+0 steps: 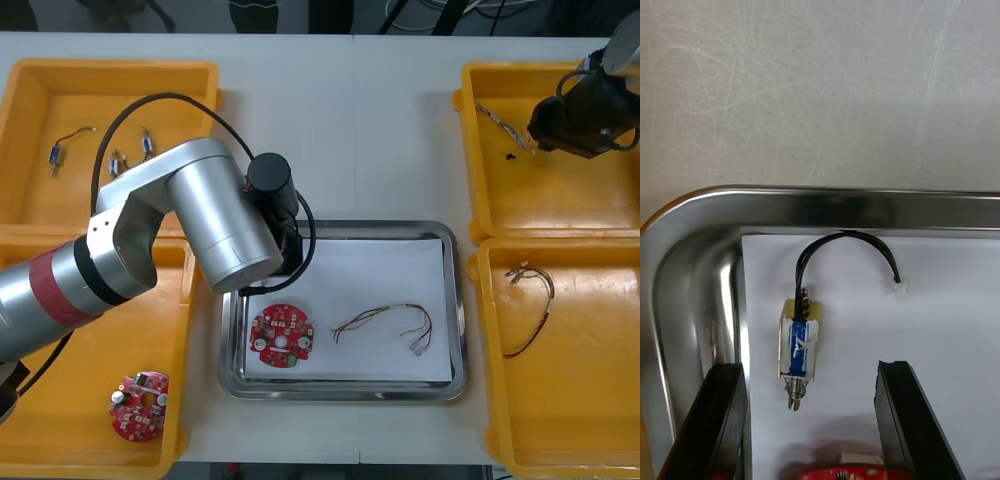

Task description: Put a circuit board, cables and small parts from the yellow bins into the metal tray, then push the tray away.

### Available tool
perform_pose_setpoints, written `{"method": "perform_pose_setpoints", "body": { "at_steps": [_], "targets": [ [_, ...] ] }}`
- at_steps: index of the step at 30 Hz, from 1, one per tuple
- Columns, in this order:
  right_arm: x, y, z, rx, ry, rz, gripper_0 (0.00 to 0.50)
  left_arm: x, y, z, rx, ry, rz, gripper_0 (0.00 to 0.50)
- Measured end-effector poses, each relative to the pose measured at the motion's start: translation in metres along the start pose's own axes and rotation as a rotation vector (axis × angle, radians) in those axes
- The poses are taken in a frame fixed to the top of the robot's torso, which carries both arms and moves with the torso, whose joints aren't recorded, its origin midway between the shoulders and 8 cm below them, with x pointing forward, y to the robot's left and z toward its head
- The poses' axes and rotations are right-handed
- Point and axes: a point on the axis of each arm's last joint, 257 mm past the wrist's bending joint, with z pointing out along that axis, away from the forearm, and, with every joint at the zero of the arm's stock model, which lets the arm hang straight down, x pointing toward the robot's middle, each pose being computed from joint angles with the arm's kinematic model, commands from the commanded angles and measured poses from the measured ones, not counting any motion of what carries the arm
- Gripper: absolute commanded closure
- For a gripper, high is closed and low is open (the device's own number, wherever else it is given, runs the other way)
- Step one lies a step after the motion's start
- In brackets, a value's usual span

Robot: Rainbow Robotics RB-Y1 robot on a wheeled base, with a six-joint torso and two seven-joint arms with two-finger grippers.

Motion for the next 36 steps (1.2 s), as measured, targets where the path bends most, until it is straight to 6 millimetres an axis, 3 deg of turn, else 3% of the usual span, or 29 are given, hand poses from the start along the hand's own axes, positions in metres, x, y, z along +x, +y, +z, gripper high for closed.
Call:
{"method": "perform_pose_setpoints", "body": {
  "at_steps": [11, 21, 27, 36],
  "targets": [
    [0.000, -0.004, -0.018, -0.044, 0.039, 0.016, 0.500, -0.015, 0.011, -0.035, 0.023, 0.045, -0.087, 0.000],
    [0.016, -0.027, -0.029, -0.010, 0.064, -0.080, 0.500, -0.040, 0.055, -0.068, 0.021, 0.102, -0.199, 0.000],
    [0.030, -0.033, -0.031, 0.001, 0.114, -0.087, 0.500, -0.057, 0.083, -0.088, 0.014, 0.105, -0.155, 0.000],
    [0.035, -0.031, -0.037, 0.004, 0.128, -0.107, 0.500, -0.084, 0.126, -0.086, 0.014, 0.150, -0.130, 0.000]
  ]
}}
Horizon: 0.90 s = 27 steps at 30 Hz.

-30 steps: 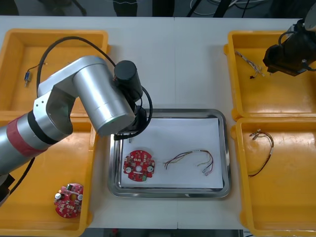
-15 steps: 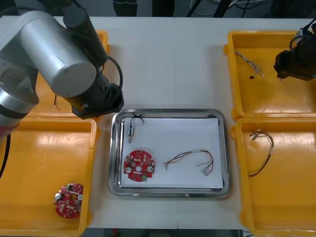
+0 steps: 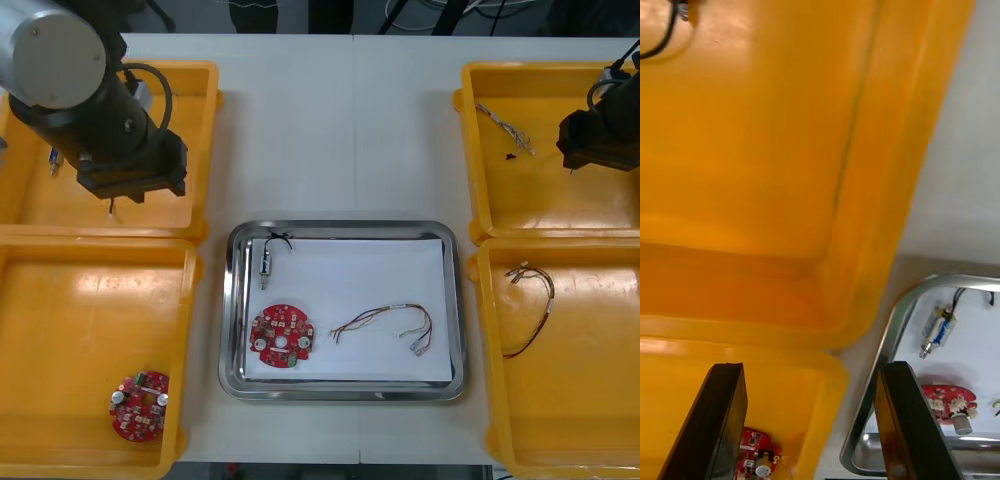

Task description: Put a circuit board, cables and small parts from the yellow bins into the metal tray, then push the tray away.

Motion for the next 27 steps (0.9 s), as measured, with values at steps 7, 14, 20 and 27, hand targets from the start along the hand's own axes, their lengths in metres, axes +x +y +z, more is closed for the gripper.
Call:
{"method": "perform_pose_setpoints", "body": {
  "at_steps": [7, 14, 20, 27],
  "targets": [
    [0.006, 0.001, -0.009, 0.022, -0.007, -0.026, 0.500, -0.023, 0.033, 0.008, -0.048, 0.026, -0.058, 0.000],
    [0.017, 0.002, -0.011, 0.045, -0.015, -0.047, 0.500, -0.045, 0.058, 0.014, -0.086, 0.030, 0.044, 0.000],
    [0.027, 0.014, -0.004, 0.034, -0.005, -0.032, 0.500, -0.065, 0.076, 0.016, -0.091, 0.029, -0.020, 0.000],
    [0.032, 0.025, 0.003, 0.026, 0.003, -0.034, 0.500, -0.088, 0.093, 0.023, -0.095, -0.005, -0.070, 0.000]
  ]
}}
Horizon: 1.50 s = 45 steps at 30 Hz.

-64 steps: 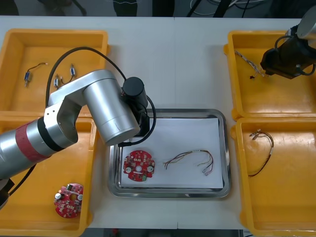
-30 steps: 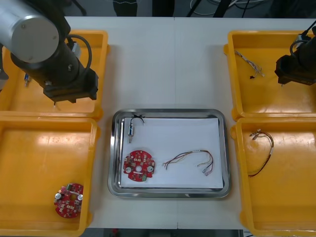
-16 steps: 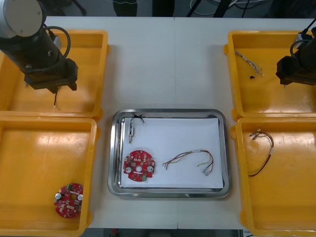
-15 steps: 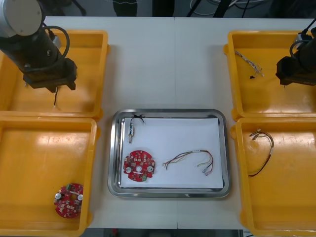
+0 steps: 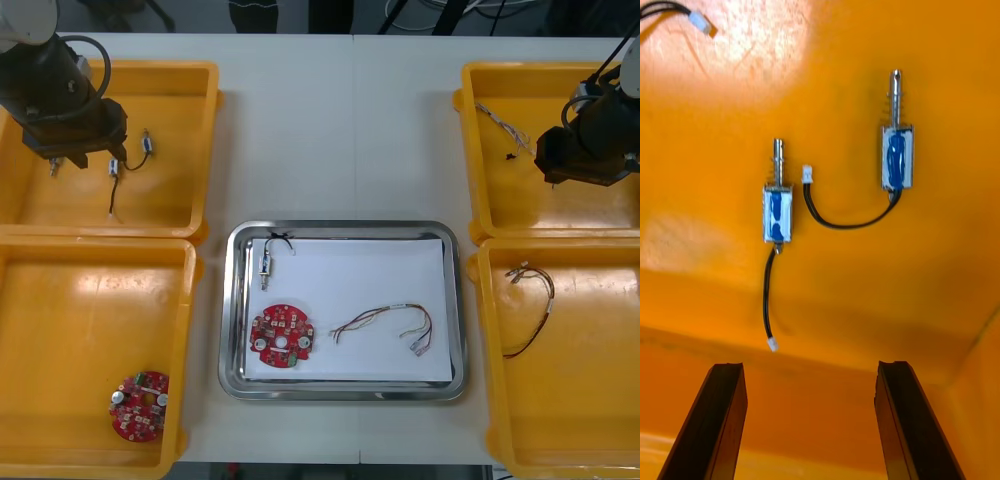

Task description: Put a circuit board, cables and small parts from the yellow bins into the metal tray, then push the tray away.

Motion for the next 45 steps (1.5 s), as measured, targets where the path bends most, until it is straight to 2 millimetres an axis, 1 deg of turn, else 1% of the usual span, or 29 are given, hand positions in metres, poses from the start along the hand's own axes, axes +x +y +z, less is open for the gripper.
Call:
{"method": "perform_pose_setpoints", "body": {
  "at_steps": [2, 4, 5, 7, 8, 9, 12, 20, 26, 30, 37, 41, 45],
  "targets": [
    [0.001, 0.001, 0.001, -0.001, 0.001, -0.001, 0.494, -0.006, 0.002, 0.003, 0.007, -0.009, 0.013, 0.000],
    [0.001, 0.001, 0.001, 0.000, 0.002, -0.001, 0.444, -0.012, 0.003, 0.007, 0.013, -0.019, 0.028, 0.000],
    [0.001, 0.001, 0.001, 0.000, 0.002, -0.001, 0.346, -0.015, 0.004, 0.008, 0.016, -0.022, 0.029, 0.000],
    [0.001, 0.001, 0.001, 0.000, 0.002, -0.001, 0.109, -0.019, 0.006, 0.011, 0.020, -0.028, 0.024, 0.000],
    [0.001, 0.001, 0.001, 0.000, 0.002, -0.001, 0.061, -0.021, 0.007, 0.012, 0.021, -0.033, 0.018, 0.000],
    [0.001, 0.001, 0.001, 0.000, 0.002, -0.001, 0.000, -0.024, 0.008, 0.013, 0.021, -0.038, 0.011, 0.000],
    [0.001, 0.001, 0.002, 0.001, 0.002, -0.001, 0.000, -0.028, 0.011, 0.017, 0.022, -0.051, -0.003, 0.000],
    [-0.001, -0.002, -0.001, -0.005, -0.003, 0.020, 0.000, -0.035, 0.024, 0.036, 0.028, -0.067, -0.048, 0.000],
    [-0.005, -0.008, -0.007, -0.023, -0.014, 0.065, 0.000, -0.041, 0.031, 0.048, 0.025, -0.094, -0.004, 0.000],
    [-0.009, -0.009, -0.011, -0.018, -0.013, 0.105, 0.000, -0.041, 0.032, 0.055, 0.008, -0.100, 0.027, 0.000],
    [-0.025, -0.002, -0.018, -0.026, 0.020, 0.156, 0.000, -0.036, 0.031, 0.065, 0.010, -0.088, 0.022, 0.000],
    [-0.037, 0.000, -0.018, -0.025, 0.009, 0.194, 0.000, -0.039, 0.027, 0.068, 0.022, -0.103, 0.018, 0.000],
    [-0.041, -0.004, -0.017, -0.005, 0.017, 0.320, 0.000, -0.043, 0.024, 0.068, 0.032, -0.117, 0.018, 0.000]
  ]
}}
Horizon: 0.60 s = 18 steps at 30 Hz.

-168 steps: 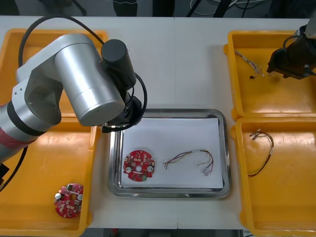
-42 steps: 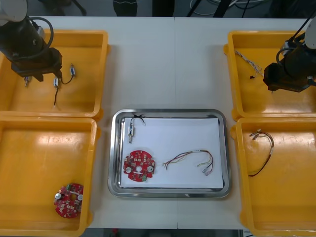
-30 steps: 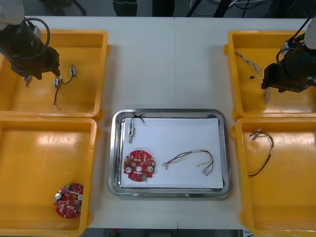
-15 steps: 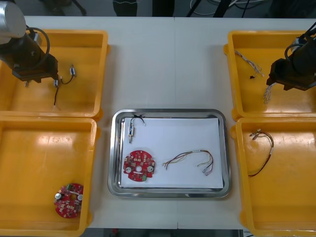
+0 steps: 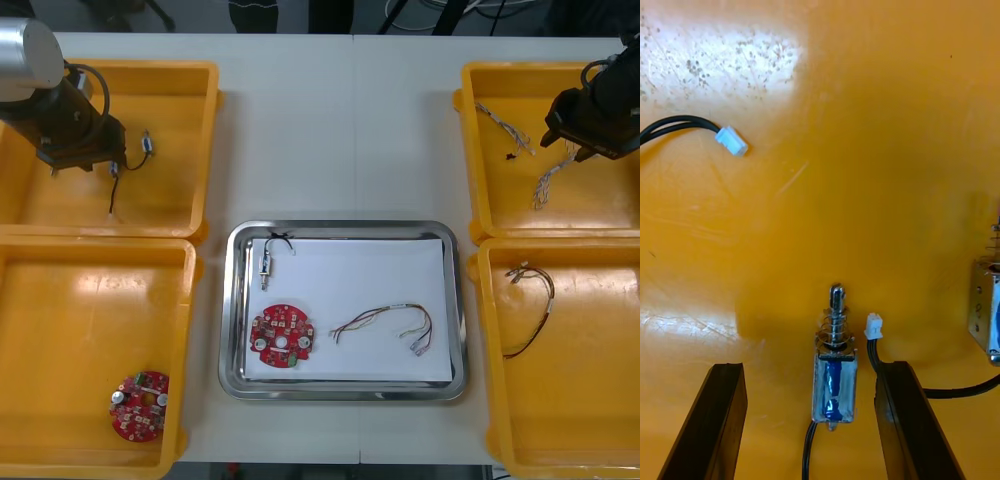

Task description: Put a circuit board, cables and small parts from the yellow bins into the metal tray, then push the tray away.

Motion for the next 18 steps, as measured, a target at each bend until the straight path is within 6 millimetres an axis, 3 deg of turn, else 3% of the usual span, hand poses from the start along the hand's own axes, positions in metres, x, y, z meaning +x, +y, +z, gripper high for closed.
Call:
{"method": "perform_pose_setpoints", "body": {
  "at_steps": [5, 12, 18],
  "targets": [
    [-0.006, -0.013, -0.001, 0.064, -0.010, 0.090, 0.000, 0.000, -0.001, 0.000, 0.002, 0.000, 0.001, 0.000],
    [-0.009, -0.014, 0.007, 0.067, -0.018, 0.256, 0.000, 0.002, -0.002, 0.004, -0.011, -0.002, 0.020, 0.000],
    [-0.018, -0.016, 0.012, 0.062, -0.052, 0.274, 0.000, 0.003, -0.001, 0.008, -0.016, -0.004, 0.026, 0.000]
  ]
}}
